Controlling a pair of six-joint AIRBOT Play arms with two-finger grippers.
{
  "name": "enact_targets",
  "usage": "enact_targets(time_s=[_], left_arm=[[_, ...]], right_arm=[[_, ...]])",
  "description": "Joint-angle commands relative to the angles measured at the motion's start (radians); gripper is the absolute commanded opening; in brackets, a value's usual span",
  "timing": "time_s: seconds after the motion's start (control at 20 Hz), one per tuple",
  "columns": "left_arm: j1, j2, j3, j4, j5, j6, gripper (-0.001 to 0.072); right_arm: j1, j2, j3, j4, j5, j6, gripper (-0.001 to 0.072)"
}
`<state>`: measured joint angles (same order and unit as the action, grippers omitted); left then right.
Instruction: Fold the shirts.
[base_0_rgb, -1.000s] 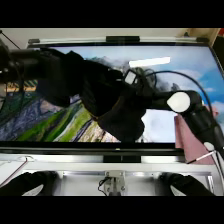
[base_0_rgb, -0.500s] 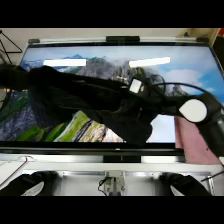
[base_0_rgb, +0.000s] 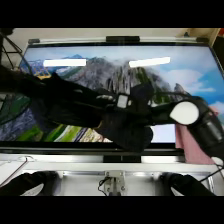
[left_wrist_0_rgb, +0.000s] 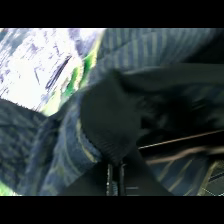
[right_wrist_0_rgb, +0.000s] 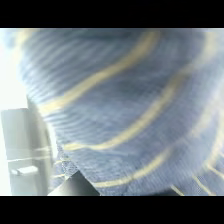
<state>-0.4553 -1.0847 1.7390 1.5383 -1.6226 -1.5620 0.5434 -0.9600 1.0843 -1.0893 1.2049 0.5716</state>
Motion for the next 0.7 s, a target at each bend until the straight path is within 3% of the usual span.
enact_targets(time_s=[0.0, 0.15, 0.35, 0.65], left_arm=[[-0.080, -0.027, 0.001, -0.008, 0.062, 0.005, 0.0039], [-0.122, -0.032, 0.002, -0.008, 0.064, 0.005, 0.0039], [-0.197, -0.011, 0.065, -0.008, 0.062, 0.005, 0.0039], [-0.333, -0.016, 0.105, -0.013, -0.085, -0.021, 0.0039]], right_arm=[[0.167, -0.065, 0.000, 0.008, -0.031, -0.019, 0.0080], [0.232, -0.098, 0.000, 0.006, -0.064, -0.012, 0.0080], [0.139, -0.098, 0.000, -0.066, -0.155, 0.066, 0.0080], [-0.084, -0.098, 0.010, 0.084, -0.295, 0.069, 0.0080]])
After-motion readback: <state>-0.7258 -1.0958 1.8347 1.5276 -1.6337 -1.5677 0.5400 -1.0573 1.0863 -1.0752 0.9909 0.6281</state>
